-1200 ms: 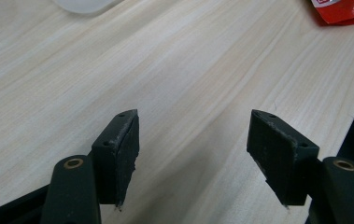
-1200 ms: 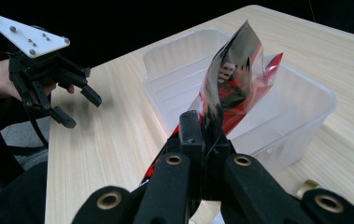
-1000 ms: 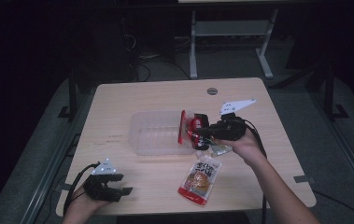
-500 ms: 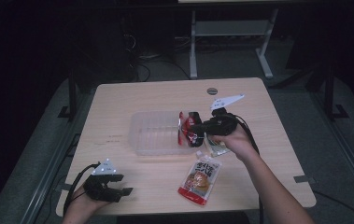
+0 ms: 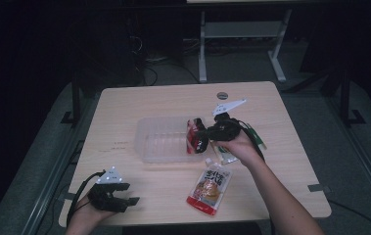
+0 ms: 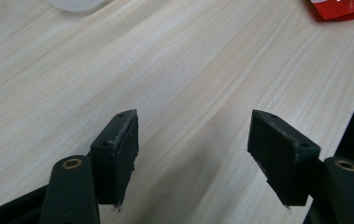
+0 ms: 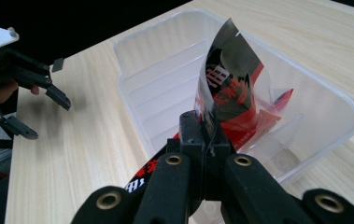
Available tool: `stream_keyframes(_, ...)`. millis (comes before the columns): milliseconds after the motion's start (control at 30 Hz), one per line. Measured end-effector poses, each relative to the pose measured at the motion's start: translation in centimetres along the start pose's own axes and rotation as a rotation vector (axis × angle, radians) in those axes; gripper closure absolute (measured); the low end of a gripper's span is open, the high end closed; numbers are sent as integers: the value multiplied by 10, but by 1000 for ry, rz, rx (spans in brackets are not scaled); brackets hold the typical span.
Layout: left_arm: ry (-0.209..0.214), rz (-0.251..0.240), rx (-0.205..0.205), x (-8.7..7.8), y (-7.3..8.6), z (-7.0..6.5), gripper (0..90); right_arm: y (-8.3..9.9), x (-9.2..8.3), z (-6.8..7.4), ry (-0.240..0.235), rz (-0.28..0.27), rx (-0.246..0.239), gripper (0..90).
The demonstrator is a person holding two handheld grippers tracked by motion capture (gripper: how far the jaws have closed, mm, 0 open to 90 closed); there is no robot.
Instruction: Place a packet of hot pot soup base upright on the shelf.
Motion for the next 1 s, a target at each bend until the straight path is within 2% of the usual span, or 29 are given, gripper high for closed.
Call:
stream_keyframes(200, 0, 6, 8, 0, 0, 0, 334, 1, 10, -3, 17, 15, -4, 889)
stream_keyframes(400, 0, 1, -2, 1, 0, 0, 334, -2, 11, -4, 18, -2, 0, 851)
stream_keyframes(600, 4, 7, 4, 1, 1, 0, 334, -2, 12, -2, -3, -7, 20, 642)
stream_keyframes(700, 1, 2, -7, 1, 1, 0, 334, -3, 10, -1, 20, 1, 34, 485)
stream_keyframes(767, 2, -1, -9, 1, 0, 0, 333, -5, 8, 0, 28, -6, 25, 402)
stream_keyframes(900, 2, 3, 2, 1, 1, 0, 334, -9, 0, 4, 33, -14, 23, 330)
stream_keyframes(1000, 2, 2, -6, 1, 1, 0, 334, -12, -8, 6, 32, -33, 19, 315)
Point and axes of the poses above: each handheld gripper's, and its own axes: x roughly forward along the jaws, y roughly out of its underside, z roughly to its left, the point moved 10 cm from there along x, roughly forward along the jaws, and after that the axes turned 6 degrees about x, right-handed, at the moved point
